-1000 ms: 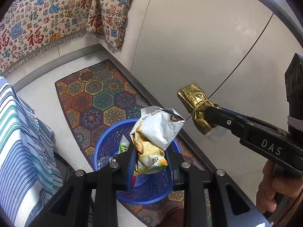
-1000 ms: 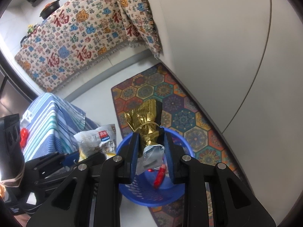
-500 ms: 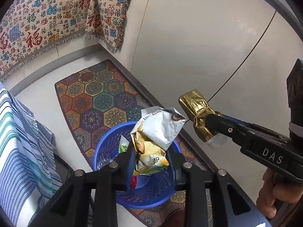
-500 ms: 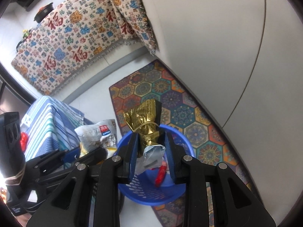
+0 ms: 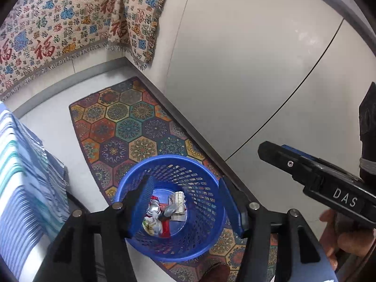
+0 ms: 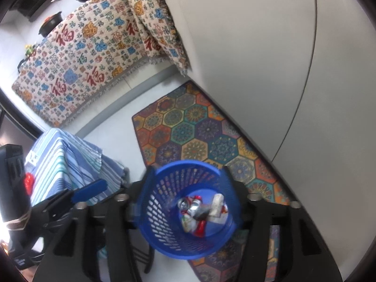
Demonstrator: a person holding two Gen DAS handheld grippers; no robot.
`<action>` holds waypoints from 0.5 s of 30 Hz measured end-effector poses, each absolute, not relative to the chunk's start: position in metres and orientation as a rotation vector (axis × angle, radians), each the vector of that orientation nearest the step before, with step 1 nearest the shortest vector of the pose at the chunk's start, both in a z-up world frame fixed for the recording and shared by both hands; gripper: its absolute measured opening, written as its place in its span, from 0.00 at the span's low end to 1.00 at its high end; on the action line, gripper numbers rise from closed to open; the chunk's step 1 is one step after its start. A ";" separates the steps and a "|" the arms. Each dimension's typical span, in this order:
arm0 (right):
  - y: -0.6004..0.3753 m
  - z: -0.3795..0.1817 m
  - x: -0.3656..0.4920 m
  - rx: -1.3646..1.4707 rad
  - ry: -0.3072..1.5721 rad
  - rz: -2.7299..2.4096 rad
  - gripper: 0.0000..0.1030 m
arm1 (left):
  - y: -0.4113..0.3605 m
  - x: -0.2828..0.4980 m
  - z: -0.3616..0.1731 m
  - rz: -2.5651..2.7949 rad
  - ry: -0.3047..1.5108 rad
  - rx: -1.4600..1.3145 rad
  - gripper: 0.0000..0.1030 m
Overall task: Collect trash
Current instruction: 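Return both tools to the table above the remaining trash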
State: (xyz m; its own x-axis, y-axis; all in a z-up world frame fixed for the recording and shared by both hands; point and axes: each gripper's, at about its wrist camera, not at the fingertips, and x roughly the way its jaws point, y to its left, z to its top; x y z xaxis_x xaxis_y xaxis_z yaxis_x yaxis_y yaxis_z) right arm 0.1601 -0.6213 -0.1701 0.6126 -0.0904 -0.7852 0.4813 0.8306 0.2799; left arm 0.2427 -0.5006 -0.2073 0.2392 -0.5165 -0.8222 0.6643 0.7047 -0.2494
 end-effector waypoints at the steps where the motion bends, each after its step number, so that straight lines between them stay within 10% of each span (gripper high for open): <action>1: -0.617 -0.166 0.160 0.481 0.846 -0.351 0.70 | -0.496 0.240 -0.202 -0.806 1.044 0.171 0.57; 15: -0.491 -0.097 0.160 0.132 0.705 -0.239 0.96 | -0.313 0.205 -0.117 -0.572 0.944 0.163 0.61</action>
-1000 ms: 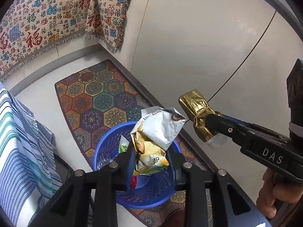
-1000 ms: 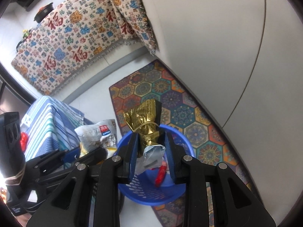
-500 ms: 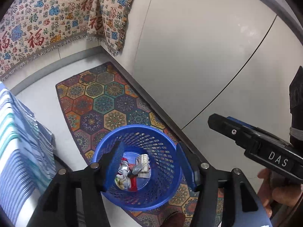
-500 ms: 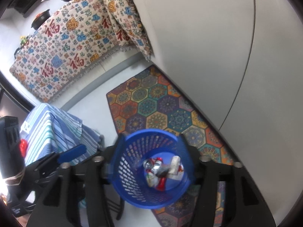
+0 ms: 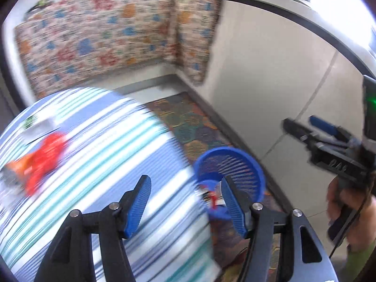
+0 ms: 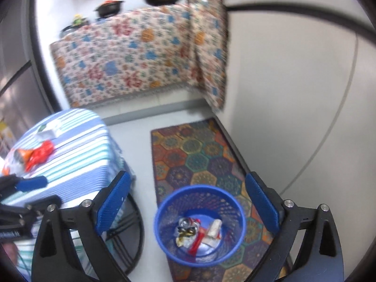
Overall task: Collect trash
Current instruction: 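Return both tools to the table above the remaining trash, then grasp the orange-and-white snack bag with the left tool while the right tool grasps the red plastic bag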
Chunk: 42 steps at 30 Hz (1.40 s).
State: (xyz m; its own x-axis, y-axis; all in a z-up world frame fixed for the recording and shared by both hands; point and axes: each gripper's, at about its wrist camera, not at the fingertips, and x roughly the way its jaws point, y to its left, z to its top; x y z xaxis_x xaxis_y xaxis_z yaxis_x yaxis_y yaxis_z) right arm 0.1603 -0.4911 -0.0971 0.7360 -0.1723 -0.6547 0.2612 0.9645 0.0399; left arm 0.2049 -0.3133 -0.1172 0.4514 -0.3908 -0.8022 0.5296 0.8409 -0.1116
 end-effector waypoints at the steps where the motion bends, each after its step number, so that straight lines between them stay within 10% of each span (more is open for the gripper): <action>1: -0.479 -0.095 0.162 0.113 0.699 -0.224 0.96 | -0.292 0.203 -0.117 -0.536 0.941 0.162 0.61; 18: -0.232 -0.164 0.209 -0.175 0.916 0.293 0.98 | -0.037 0.193 -0.177 -0.096 0.974 0.064 0.73; 34: -0.199 -0.186 0.232 -0.149 0.932 0.333 1.00 | 0.104 0.287 -0.182 0.020 0.940 -0.004 0.94; 40: -0.200 -0.186 0.232 -0.150 0.932 0.343 1.00 | 0.096 0.331 -0.183 -0.060 0.935 0.023 0.91; 42: -0.202 -0.186 0.234 -0.154 0.932 0.353 1.00 | 0.091 0.331 -0.181 -0.083 0.923 0.043 0.70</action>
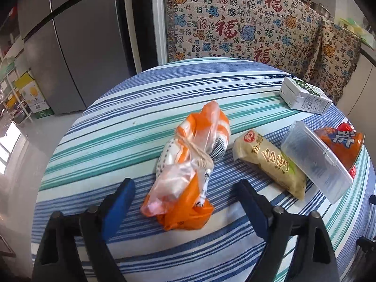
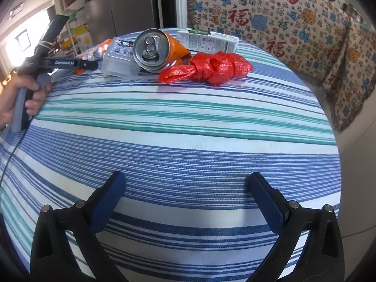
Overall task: Collect trash
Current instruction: 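Grasp the orange-and-white snack bag with the left tool while the right tool grasps the red plastic bag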
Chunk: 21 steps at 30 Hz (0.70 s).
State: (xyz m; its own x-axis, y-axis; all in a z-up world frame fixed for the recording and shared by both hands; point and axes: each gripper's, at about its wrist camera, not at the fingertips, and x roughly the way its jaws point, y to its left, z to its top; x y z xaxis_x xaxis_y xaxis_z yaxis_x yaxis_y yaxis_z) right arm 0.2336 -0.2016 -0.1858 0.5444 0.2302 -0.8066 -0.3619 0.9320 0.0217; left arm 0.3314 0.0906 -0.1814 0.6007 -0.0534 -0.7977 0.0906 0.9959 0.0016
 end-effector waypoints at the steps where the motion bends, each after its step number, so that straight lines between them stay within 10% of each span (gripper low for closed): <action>1: -0.204 -0.186 0.236 -0.154 0.934 0.353 1.00 | 0.087 0.330 -0.180 -0.106 0.911 0.052 0.60; 3: -0.212 -0.186 0.244 -0.145 0.943 0.335 1.00 | 0.081 0.325 -0.178 -0.115 0.901 0.065 0.42; 7: -0.234 -0.187 0.269 -0.081 0.957 0.242 0.99 | 0.082 0.298 -0.177 -0.066 0.905 0.027 0.40; 12: -0.241 -0.174 0.302 0.077 0.957 0.234 0.67 | 0.064 0.237 -0.174 -0.006 0.918 -0.005 0.40; 21: -0.204 -0.174 0.344 0.223 0.958 0.286 0.55 | 0.035 0.180 -0.173 -0.007 0.914 -0.006 0.42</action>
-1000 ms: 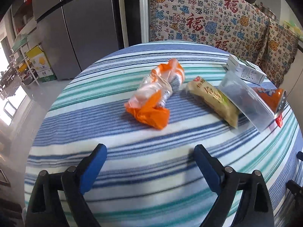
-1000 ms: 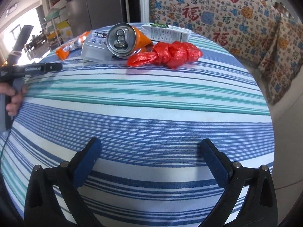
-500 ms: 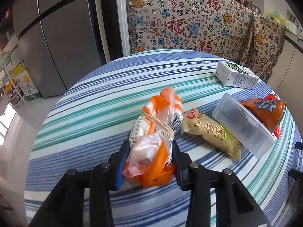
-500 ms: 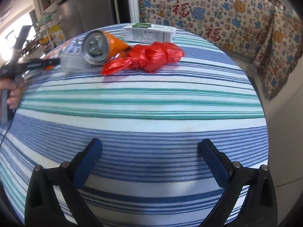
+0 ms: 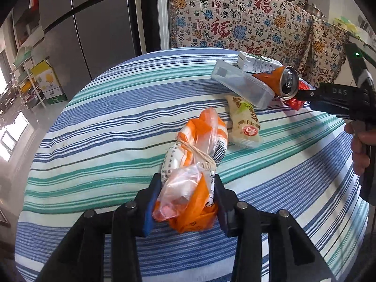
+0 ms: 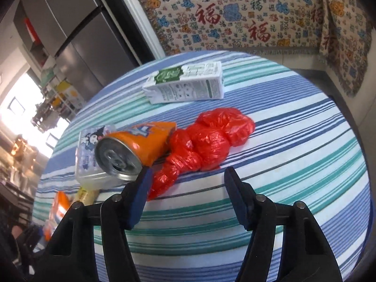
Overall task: Collect trash
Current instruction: 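Grasp the orange-and-white snack bag with the left tool while the right tool grasps the red plastic bag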
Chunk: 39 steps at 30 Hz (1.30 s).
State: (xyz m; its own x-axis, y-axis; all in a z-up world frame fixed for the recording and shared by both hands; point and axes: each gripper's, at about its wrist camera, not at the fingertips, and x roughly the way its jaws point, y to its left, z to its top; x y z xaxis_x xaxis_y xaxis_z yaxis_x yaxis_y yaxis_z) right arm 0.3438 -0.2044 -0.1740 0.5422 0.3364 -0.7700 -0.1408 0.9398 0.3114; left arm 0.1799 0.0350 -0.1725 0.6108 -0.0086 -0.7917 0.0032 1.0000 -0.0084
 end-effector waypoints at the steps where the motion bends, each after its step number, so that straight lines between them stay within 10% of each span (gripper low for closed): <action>1: -0.202 -0.179 0.346 0.212 0.972 0.288 0.43 | 0.035 0.178 -0.172 -0.007 0.912 -0.001 0.42; 3: -0.202 -0.179 0.340 0.157 0.965 0.277 0.06 | 0.035 0.176 -0.172 -0.012 0.917 0.001 0.43; 11: -0.220 -0.169 0.278 -0.047 1.034 0.442 0.06 | 0.031 0.169 -0.173 -0.013 0.911 -0.012 0.44; 16: -0.238 -0.174 0.236 -0.100 1.034 0.433 0.18 | 0.024 0.164 -0.173 -0.043 0.931 0.008 0.57; 18: -0.247 -0.174 0.228 -0.093 1.016 0.395 0.62 | 0.025 0.162 -0.172 -0.054 0.944 0.014 0.57; 19: -0.251 -0.173 0.224 -0.083 1.008 0.383 0.67 | 0.026 0.160 -0.172 -0.062 0.953 0.016 0.57; 32: -0.243 -0.162 0.255 0.151 0.953 0.279 0.77 | 0.041 0.176 -0.151 -0.208 1.009 -0.073 0.65; 39: -0.178 -0.171 0.259 -0.164 0.891 0.525 0.47 | 0.036 0.182 -0.160 -0.183 1.022 -0.058 0.65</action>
